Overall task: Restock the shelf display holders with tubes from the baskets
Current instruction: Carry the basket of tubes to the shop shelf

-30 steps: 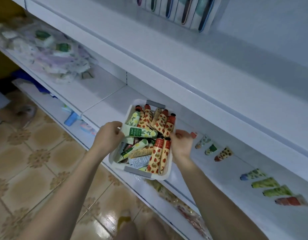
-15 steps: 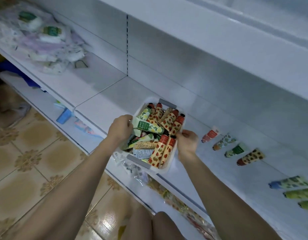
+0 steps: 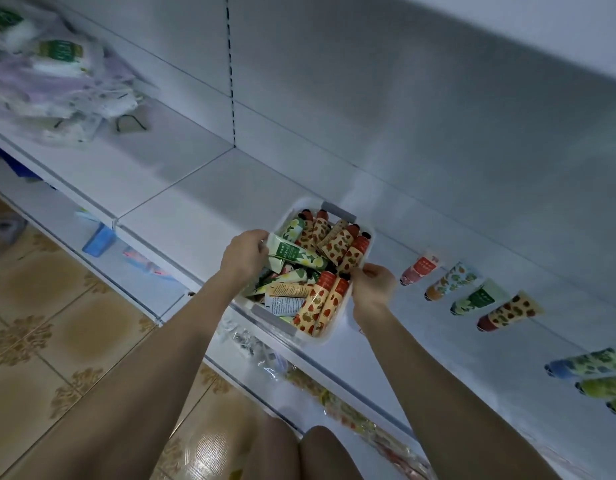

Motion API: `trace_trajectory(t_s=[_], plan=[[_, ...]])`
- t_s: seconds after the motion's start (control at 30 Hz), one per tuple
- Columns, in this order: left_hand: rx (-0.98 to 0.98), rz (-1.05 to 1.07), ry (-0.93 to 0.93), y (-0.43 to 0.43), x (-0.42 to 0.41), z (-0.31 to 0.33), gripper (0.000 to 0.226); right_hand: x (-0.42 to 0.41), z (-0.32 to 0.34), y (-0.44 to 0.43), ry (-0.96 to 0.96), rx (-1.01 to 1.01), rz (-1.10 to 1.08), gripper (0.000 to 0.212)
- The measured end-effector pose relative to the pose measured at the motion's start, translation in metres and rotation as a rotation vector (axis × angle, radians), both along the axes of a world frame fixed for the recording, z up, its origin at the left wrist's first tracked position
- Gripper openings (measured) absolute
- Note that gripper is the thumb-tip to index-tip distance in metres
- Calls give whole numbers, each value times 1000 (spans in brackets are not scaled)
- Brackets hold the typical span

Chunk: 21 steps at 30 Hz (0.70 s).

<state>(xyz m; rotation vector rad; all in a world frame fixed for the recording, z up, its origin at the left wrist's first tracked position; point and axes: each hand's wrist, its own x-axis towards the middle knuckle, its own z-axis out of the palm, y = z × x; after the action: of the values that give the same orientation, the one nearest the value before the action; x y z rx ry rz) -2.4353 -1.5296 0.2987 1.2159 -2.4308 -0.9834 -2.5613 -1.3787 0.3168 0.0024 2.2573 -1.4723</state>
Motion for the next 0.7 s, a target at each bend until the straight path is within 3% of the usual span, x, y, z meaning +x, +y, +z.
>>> trace_trajectory(t_s=[0.07,0.13,0.23,0.4,0.57,0.7], plan=[[-18,-14,-12,-1,-3,-1,17,-1,-3,-1,-1,11,6,32],[-34,-26,-8,-1,-5,1,26,-2,-5,-3,4,20,-1,27],[-41,-27,-5,-4,-9,4,20,-4,-8,-6,24,8,-12,18],[-59,-15,-23,-6,-12,2,16,-8,-9,-9,35,28,19,31],[-75,-14,-42,-7,-15,4,18,-10,-7,-10,43,33,67,22],[-54,9,-85,-1,-12,14,23,-12,-1,-6,37,66,141,31]])
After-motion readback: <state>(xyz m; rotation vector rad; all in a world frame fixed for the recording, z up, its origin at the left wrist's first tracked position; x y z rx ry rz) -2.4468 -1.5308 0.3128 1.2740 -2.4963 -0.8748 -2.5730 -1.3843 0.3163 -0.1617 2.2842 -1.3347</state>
